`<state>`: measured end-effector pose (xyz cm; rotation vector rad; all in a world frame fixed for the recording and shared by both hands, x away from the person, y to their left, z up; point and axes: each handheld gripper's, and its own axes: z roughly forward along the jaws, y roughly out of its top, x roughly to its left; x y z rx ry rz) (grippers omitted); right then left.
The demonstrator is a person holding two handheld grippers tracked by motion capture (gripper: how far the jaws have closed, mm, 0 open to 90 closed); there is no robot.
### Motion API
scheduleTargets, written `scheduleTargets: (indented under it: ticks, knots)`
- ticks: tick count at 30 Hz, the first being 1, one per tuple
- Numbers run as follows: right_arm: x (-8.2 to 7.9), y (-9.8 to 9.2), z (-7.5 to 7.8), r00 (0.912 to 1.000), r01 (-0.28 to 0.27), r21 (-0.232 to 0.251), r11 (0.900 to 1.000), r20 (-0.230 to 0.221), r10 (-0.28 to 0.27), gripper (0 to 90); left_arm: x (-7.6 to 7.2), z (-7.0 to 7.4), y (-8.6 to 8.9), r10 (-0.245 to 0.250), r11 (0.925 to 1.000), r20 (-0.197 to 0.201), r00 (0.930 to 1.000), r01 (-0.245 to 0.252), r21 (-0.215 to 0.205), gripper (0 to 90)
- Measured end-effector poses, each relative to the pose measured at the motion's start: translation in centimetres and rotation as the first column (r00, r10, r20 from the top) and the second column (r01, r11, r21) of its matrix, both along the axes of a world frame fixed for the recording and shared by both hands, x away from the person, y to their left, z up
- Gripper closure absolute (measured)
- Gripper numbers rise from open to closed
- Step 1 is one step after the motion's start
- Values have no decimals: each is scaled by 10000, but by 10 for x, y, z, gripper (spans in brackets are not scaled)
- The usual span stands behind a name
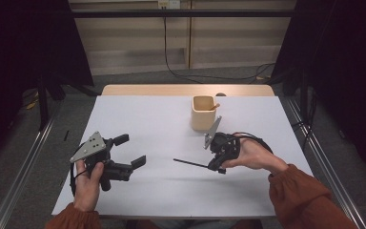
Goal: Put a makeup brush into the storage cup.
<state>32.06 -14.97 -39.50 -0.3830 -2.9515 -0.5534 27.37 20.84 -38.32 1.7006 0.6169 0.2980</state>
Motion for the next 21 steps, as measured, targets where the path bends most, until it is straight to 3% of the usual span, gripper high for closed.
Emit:
scheduleTargets:
  ticks: [6, 10, 14, 21]
  knots:
    - [1, 0, -1, 10000, 2, -33, 10000, -40, -2, 853, 6, -2, -7, -411, 9983, -294, 9987, 423, 391, 18]
    - [1, 2, -2, 9999, -87, -76, 9999, -78, 86, 853, 9, 0, -14, -886, 9930, -499, 9948, 921, 739, 20]
    - [1, 4, -2, 9999, -92, -115, 9999, -107, 91, 853, 12, 3, -20, -876, 9899, -460, 9951, 921, 1078, 20]
    - [2, 3, -1, 10000, -62, -99, 9999, -51, 62, 853, 19, 5, -29, -1324, 9793, -874, 9873, 1440, 1426, 24]
